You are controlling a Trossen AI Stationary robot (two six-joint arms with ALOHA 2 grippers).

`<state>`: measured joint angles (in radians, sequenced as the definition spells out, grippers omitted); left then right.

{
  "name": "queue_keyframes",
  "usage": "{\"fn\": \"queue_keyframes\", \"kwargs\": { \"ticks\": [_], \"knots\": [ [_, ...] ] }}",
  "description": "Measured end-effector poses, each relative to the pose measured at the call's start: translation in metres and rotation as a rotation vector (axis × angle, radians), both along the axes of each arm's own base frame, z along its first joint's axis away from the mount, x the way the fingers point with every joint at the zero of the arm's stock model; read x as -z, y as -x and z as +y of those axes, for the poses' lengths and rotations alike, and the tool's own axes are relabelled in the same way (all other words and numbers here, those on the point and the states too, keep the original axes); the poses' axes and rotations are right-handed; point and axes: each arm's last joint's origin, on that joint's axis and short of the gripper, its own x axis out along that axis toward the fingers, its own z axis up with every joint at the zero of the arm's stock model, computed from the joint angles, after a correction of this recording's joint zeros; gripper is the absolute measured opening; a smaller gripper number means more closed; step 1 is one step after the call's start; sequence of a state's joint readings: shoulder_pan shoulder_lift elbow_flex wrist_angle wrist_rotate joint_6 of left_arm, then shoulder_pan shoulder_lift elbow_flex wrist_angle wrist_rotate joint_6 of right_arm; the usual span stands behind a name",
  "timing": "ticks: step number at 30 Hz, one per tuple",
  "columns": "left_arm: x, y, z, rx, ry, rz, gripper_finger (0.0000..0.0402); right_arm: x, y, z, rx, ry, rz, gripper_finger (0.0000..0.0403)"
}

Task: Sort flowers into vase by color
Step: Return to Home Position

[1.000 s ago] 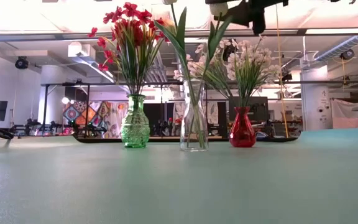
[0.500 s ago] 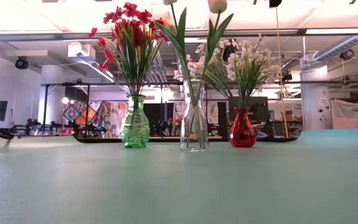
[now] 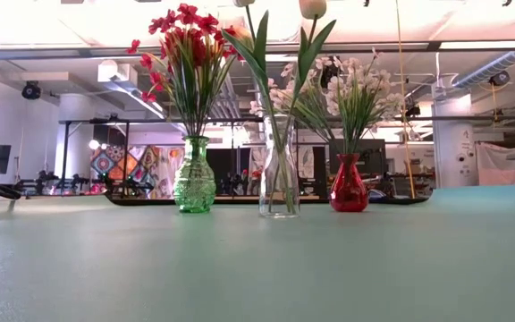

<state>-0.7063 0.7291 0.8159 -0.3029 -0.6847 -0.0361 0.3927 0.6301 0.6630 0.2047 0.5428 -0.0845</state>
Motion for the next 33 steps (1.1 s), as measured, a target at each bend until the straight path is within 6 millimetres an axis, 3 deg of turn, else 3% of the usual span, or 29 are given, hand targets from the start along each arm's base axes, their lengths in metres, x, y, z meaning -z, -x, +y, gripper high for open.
{"fn": "queue_keyframes", "kwargs": {
  "ticks": [10, 17, 22, 29, 33],
  "knots": [
    [0.054, 0.015, 0.013, 0.064, 0.054, -0.216, 0.0139, 0.046, 0.014, -0.005, -0.046, -0.098, -0.046, 0.0288],
    [0.071, 0.015, 0.04, -0.022, -0.01, -0.327, 0.0139, 0.057, 0.01, -0.013, 0.002, -0.084, -0.126, 0.0288],
    [0.076, 0.027, 0.058, 0.032, -0.038, -0.372, 0.0139, 0.062, 0.01, -0.022, 0.045, -0.035, -0.118, 0.0288],
    [0.094, 0.053, 0.067, 0.108, -0.005, -0.408, 0.0139, 0.069, 0.041, -0.03, 0.008, -0.069, -0.242, 0.0288],
    [0.109, 0.048, 0.067, 0.087, -0.006, -0.398, 0.0139, 0.084, 0.049, -0.032, 0.006, -0.084, -0.262, 0.0288]
  ]
}}
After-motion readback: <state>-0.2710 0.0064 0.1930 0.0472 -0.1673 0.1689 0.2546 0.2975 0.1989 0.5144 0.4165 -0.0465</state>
